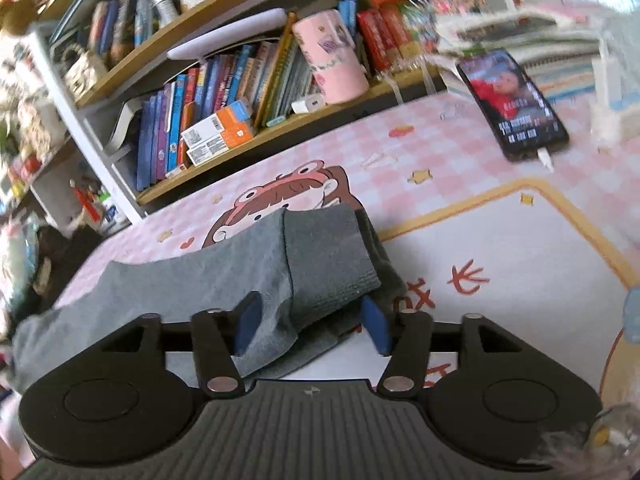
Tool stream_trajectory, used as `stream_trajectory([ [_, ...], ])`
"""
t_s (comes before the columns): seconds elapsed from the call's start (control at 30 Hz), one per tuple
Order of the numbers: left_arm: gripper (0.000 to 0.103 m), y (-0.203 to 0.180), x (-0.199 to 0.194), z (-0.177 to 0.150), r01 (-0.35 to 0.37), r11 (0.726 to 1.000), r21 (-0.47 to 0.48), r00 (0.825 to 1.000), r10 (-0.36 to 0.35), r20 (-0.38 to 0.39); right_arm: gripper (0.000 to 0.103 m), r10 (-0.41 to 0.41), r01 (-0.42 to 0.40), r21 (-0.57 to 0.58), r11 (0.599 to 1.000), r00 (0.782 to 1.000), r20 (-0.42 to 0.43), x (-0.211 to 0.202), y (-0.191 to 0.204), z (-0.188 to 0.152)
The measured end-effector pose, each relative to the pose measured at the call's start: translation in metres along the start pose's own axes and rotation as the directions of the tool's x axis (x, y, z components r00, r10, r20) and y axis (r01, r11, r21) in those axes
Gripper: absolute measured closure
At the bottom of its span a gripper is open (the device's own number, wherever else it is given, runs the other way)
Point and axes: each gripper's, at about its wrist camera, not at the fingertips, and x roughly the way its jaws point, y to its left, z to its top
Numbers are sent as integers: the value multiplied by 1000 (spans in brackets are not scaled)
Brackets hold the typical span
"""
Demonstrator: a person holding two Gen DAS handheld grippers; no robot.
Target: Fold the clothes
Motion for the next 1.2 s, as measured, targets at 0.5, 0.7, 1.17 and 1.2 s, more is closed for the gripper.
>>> stream_trajectory([
  [0.5, 13, -7, 12, -8, -84, 995, 48, 996, 84, -7, 12, -40, 100, -313, 945, 980, 194, -9, 40, -12],
  [0.7, 9, -11, 16, -12, -84, 994, 75, 996, 85, -9, 11, 6, 44, -355, 934, 990, 140, 2, 52, -17],
  [1.17, 45, -21, 43, -8, 64, 998, 27, 994, -61, -93, 54, -134, 128, -401, 907, 991, 13, 51, 52, -10],
  [1.2, 49, -21, 47, -7, 65, 998, 16, 993, -63, -99, 55, -137, 130, -409, 903, 990, 12, 54, 52, -8],
])
